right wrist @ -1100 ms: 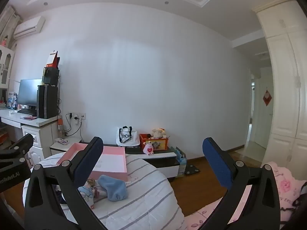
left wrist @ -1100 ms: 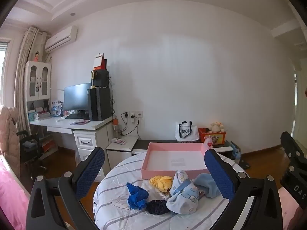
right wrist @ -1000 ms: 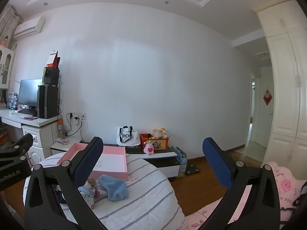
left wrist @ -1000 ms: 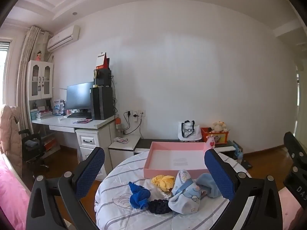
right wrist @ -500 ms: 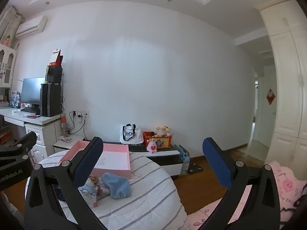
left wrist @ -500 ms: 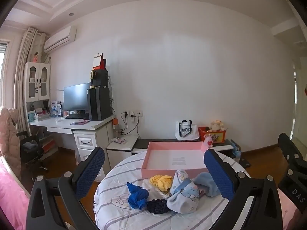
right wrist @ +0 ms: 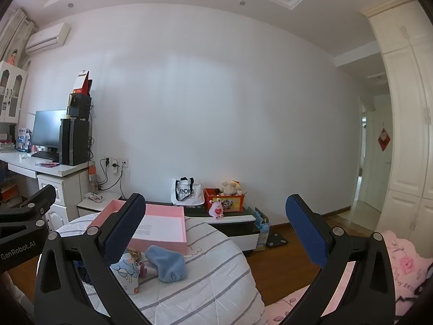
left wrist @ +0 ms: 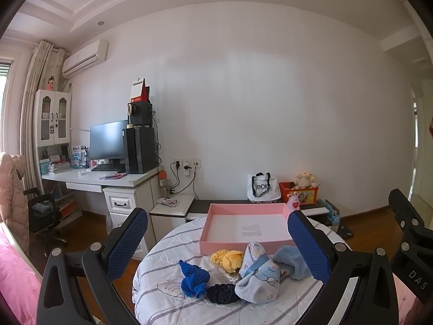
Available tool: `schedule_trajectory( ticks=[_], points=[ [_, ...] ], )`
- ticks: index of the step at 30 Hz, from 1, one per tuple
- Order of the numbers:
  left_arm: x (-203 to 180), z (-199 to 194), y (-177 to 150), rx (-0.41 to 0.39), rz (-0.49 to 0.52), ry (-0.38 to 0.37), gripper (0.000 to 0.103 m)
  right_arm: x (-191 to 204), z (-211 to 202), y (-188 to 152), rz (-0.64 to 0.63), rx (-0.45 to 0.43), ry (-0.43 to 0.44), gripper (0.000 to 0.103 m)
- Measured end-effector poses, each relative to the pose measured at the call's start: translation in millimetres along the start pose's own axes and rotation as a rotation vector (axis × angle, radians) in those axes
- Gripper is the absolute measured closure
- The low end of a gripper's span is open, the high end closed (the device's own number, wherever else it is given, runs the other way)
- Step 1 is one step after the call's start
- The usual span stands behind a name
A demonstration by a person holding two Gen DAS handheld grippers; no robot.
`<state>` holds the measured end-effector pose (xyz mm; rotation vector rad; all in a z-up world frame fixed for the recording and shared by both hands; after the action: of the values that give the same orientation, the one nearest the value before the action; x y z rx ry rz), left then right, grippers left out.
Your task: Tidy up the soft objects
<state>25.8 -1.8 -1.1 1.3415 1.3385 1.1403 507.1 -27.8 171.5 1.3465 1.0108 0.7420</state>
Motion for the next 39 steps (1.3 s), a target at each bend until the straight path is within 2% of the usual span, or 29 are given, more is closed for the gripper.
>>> schedule_trajectory(
  ticks=[39],
  points=[
    [-1.2,6.1,-4.4,-0.005,-0.001,-0.011,0.001,8.3,0.5,-1.3,-0.026,0.012,0.013,0.0]
  ],
)
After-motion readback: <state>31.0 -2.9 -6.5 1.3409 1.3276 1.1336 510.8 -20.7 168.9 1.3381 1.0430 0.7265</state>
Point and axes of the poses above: each gripper's, at about its wrist camera, not at the fingertips, and z roughly the way its jaws point, x to its left, y to its top, the point moved 3 cm from there along z, roughly the way its jaws point, and after that the axes turned 1 degree about y, right-handed, at the moved point
